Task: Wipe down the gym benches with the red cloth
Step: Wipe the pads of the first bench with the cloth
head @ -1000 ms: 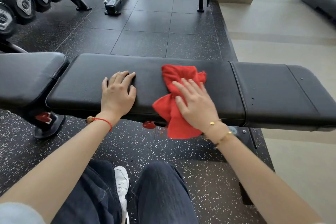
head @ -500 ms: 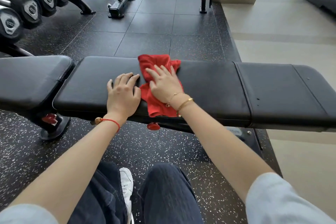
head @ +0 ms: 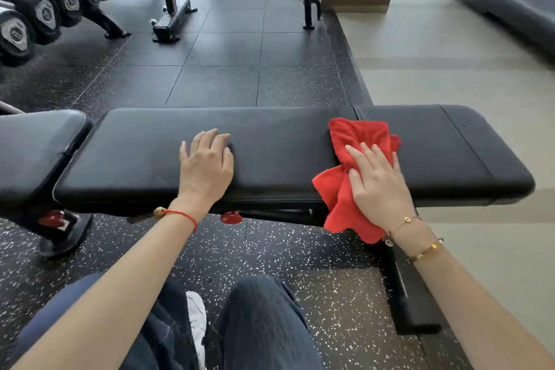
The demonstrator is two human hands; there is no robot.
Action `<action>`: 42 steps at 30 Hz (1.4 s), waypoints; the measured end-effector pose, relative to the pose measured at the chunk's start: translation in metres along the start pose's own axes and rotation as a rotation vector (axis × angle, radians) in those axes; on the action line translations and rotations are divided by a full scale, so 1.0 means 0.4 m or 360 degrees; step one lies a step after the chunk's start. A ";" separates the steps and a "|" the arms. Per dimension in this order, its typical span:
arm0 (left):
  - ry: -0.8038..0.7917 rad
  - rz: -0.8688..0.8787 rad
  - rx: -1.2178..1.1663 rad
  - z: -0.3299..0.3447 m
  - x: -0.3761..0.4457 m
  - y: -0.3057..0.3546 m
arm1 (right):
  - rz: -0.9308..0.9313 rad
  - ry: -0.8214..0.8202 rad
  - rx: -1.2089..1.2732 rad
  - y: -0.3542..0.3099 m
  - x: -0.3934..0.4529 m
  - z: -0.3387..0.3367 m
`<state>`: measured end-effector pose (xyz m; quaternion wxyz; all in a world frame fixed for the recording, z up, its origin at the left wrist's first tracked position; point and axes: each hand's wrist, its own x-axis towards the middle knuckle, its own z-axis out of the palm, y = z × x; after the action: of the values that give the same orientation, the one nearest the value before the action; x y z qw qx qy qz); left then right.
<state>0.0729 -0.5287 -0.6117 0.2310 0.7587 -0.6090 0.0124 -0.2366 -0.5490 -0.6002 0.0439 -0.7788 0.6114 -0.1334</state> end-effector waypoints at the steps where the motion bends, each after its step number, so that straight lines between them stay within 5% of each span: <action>1: -0.0012 0.0065 -0.0017 0.008 0.000 0.037 | 0.0047 0.0018 -0.0006 0.021 0.007 -0.002; 11: -0.0219 0.0338 -0.0008 0.123 -0.019 0.347 | 0.0290 -0.0165 0.0014 0.128 0.267 -0.009; 19: -0.0190 0.0314 0.0081 0.152 -0.029 0.345 | -0.0095 0.0021 0.0027 0.154 0.046 -0.004; 29: -0.0176 0.0324 0.0059 0.148 -0.029 0.340 | 0.0250 -0.0171 -0.0034 0.065 0.301 0.013; 36: -0.0161 0.0354 0.0027 0.157 -0.026 0.333 | 0.0058 -0.0026 0.0022 0.036 0.110 0.014; 42: -0.0178 0.0370 -0.0024 0.149 -0.028 0.335 | 0.0252 0.0016 -0.0015 0.027 0.059 0.008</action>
<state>-0.0703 -0.5605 -0.6235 0.1992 0.6807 -0.7049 -0.0078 -0.2407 -0.5749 -0.6022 0.0475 -0.7275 0.6719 -0.1306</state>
